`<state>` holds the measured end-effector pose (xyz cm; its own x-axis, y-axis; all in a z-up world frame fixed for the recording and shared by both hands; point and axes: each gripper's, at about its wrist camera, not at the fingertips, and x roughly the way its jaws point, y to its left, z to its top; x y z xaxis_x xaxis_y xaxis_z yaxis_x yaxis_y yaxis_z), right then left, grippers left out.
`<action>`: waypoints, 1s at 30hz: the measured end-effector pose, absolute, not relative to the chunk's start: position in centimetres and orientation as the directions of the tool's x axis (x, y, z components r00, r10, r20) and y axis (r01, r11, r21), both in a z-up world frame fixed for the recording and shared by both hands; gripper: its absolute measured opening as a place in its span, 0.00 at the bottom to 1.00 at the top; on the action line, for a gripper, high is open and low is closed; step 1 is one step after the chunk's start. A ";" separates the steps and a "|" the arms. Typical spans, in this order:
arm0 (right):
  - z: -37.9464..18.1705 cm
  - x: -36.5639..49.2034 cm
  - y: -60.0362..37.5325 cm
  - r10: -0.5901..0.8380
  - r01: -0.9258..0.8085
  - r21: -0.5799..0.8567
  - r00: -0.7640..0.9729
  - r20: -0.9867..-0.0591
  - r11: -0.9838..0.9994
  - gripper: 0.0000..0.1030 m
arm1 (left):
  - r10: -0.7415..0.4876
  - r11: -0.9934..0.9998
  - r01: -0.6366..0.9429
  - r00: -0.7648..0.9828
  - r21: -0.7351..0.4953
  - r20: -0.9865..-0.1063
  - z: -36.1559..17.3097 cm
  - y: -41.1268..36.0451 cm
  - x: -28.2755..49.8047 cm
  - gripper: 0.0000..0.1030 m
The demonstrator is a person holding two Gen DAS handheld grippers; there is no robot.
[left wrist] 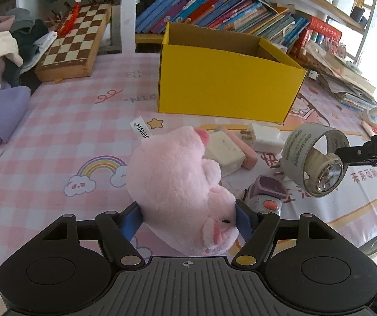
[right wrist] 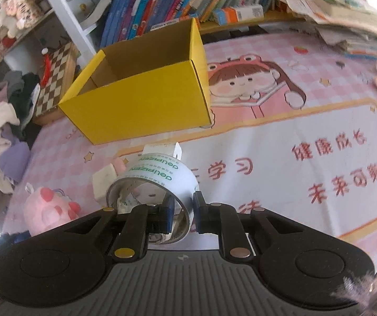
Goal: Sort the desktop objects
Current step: 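Lift the tape roll with the right tool while the left tool lifts the pig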
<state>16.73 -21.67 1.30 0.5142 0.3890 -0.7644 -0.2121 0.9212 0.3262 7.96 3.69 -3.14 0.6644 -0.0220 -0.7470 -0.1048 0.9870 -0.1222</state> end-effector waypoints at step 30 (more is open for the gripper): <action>0.5 15.3 -23.8 0.543 0.061 0.626 0.437 -0.717 0.777 0.08 | -0.057 0.991 -0.040 0.735 -0.127 -0.676 -1.2 4.2 5.8 0.70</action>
<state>15.32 -23.82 0.51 0.4374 0.5432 -0.7167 0.0610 0.7772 0.6263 5.78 4.24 -1.21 0.7347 -0.0569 -0.6760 -0.0399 0.9911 -0.1268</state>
